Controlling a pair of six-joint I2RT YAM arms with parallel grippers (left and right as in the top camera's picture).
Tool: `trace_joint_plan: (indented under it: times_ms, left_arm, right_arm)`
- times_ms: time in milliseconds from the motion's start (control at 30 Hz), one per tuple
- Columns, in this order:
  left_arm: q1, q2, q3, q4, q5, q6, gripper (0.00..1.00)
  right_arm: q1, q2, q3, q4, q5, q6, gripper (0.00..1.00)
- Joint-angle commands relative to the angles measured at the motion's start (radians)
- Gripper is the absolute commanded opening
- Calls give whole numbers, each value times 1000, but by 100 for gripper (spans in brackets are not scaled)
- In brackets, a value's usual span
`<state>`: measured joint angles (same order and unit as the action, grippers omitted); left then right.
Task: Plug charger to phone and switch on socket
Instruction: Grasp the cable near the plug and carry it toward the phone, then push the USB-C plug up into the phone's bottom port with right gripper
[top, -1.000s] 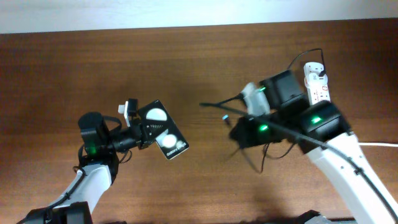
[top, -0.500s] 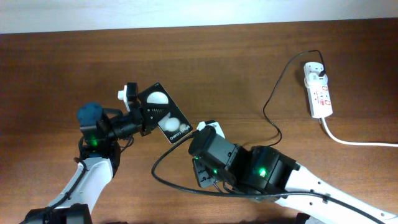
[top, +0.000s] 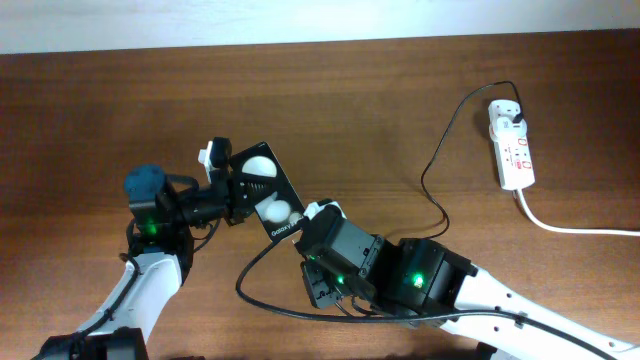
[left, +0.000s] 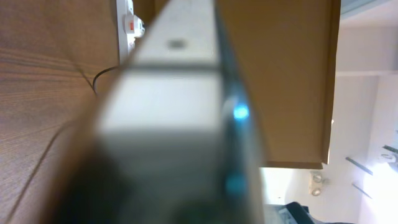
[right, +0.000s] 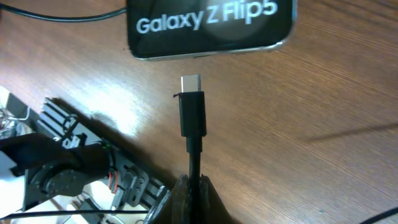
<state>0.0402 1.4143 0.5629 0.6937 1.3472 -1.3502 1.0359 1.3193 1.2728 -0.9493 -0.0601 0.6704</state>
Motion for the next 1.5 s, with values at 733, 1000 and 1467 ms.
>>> trace_joint_plan:
  times_ms: [733,1000,1467]
  left_arm:
    - [-3,-3,23,9,60,57,0]
    - [-3,-3,23,9,60,23,0]
    - [-3,-3,23,9,71,15,0]
  right_arm:
    - [139,16,-7,2,304,136,4]
    - [135,16,-7,21,270,136,4]
    - [101,16,-7,12,195,131,4]
